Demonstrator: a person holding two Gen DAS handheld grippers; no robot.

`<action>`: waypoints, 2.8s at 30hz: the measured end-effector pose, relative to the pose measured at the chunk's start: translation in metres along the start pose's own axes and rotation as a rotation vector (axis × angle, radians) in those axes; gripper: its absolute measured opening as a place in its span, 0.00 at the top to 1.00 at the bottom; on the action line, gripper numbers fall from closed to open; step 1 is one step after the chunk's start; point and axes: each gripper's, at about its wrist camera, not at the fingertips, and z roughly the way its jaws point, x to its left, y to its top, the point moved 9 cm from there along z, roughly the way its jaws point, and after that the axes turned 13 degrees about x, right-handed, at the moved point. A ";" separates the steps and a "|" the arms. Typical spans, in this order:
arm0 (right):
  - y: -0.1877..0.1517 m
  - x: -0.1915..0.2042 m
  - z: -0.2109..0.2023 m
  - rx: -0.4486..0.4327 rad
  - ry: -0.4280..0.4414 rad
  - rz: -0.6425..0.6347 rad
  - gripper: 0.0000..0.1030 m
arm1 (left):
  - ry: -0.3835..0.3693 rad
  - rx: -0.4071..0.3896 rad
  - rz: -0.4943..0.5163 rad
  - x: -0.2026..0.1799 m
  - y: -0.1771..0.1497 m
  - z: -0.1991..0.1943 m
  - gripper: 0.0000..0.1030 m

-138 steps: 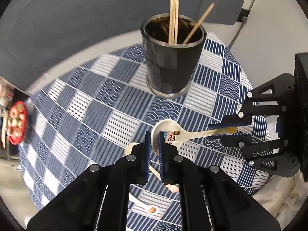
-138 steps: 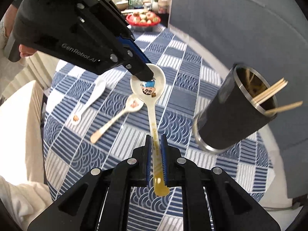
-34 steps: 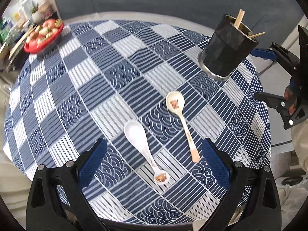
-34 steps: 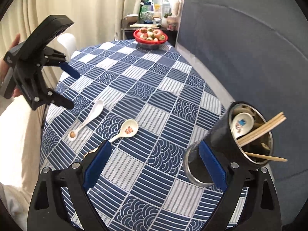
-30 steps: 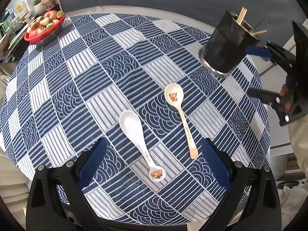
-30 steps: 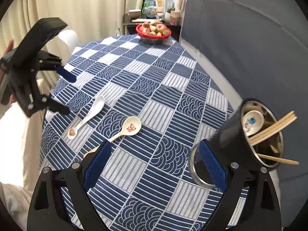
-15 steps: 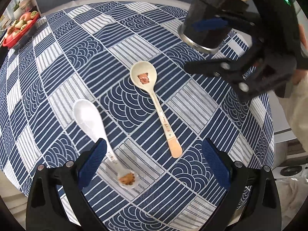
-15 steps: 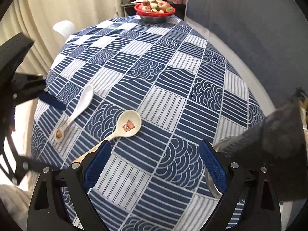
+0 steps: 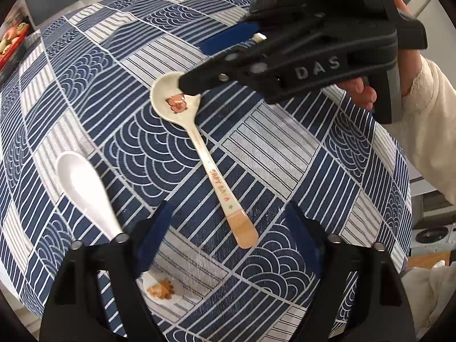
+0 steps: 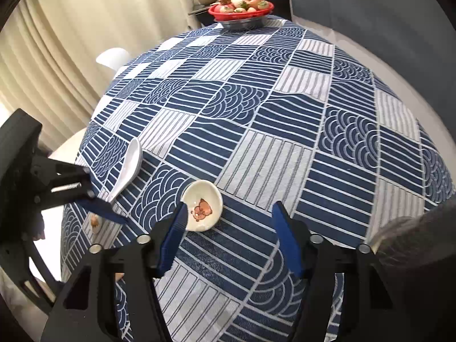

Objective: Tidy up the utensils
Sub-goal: 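Lower the left tool onto another white spoon handle and close, then lift the cartoon spoon with the left tool toward the black cup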

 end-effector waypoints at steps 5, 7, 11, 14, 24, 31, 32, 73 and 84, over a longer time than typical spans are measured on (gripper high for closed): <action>0.000 0.006 0.014 0.023 0.093 0.002 0.92 | 0.056 -0.010 0.017 0.001 0.006 0.001 0.40; -0.001 0.008 0.016 0.008 0.147 0.033 0.93 | 0.095 -0.006 0.025 0.005 0.010 0.001 0.57; -0.008 0.002 0.009 -0.043 0.223 0.127 0.93 | 0.050 0.021 0.006 0.012 0.016 -0.001 0.84; -0.014 0.002 -0.001 -0.085 0.243 0.173 0.94 | 0.034 0.021 0.011 0.011 0.017 0.000 0.86; -0.025 0.009 -0.045 -0.175 0.225 0.194 0.95 | 0.030 0.012 0.024 0.015 0.012 -0.020 0.89; -0.023 0.012 -0.081 -0.230 0.196 0.191 0.95 | 0.048 -0.032 0.061 0.008 0.013 -0.048 0.89; -0.022 0.013 -0.087 -0.235 0.184 0.189 0.95 | 0.050 -0.038 0.067 0.007 0.014 -0.053 0.89; -0.035 -0.019 -0.279 -0.520 -0.240 0.252 0.95 | 0.066 -0.287 0.397 -0.087 0.119 -0.167 0.89; -0.036 -0.055 -0.325 -0.576 -0.246 0.163 0.95 | 0.081 -0.336 0.311 -0.112 0.171 -0.188 0.89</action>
